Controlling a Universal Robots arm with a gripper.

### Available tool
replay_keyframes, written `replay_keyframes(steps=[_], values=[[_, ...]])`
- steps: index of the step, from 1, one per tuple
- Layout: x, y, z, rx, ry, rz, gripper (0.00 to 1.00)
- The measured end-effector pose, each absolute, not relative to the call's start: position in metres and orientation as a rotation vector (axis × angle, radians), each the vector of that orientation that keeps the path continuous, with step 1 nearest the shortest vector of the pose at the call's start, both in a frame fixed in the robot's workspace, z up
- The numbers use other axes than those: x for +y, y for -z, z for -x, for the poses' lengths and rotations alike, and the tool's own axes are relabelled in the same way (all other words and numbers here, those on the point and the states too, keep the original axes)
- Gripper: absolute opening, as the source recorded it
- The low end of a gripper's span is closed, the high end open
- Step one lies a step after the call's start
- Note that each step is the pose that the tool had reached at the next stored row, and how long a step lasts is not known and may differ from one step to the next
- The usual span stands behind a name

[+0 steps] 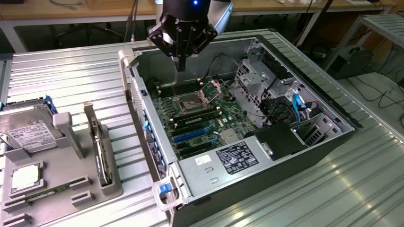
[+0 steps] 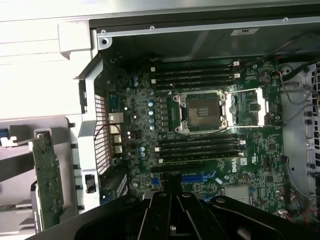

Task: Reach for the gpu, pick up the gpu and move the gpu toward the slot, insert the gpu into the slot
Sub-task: 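Reach for the gpu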

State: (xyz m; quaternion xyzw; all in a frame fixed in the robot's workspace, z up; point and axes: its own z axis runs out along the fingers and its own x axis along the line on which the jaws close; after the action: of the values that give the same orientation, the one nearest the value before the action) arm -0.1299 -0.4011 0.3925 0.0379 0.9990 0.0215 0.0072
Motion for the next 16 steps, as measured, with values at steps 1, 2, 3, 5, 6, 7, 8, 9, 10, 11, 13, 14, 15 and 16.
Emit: replay_keyframes(steps=[1, 2, 3, 5, 6, 7, 8, 9, 10, 11, 13, 14, 15, 16], values=[[-0.401, -0.392, 0.130, 3.124, -0.067, -0.117, 0.10], [-0.401, -0.392, 0.131, 3.125, -0.067, -0.113, 0.10], [-0.402, -0.392, 0.131, 3.125, -0.067, -0.109, 0.10], [-0.402, -0.393, 0.132, 3.126, -0.068, -0.096, 0.10], [-0.402, -0.393, 0.133, 3.126, -0.069, -0.088, 0.10], [-0.403, -0.393, 0.134, 3.127, -0.070, -0.077, 0.10], [-0.403, -0.393, 0.134, 3.127, -0.072, -0.067, 0.10], [-0.403, -0.392, 0.135, 3.127, -0.073, -0.055, 0.10], [-0.403, -0.393, 0.135, 3.128, -0.074, -0.045, 0.10], [-0.404, -0.392, 0.137, 3.128, -0.075, -0.024, 0.10], [-0.405, -0.392, 0.139, 3.129, -0.075, -0.008, 0.10], [-0.405, -0.392, 0.140, 3.129, -0.075, -0.002, 0.10], [-0.406, -0.392, 0.141, 3.129, -0.075, 0.005, 0.10], [-0.406, -0.392, 0.142, 3.129, -0.075, 0.010, 0.10]])
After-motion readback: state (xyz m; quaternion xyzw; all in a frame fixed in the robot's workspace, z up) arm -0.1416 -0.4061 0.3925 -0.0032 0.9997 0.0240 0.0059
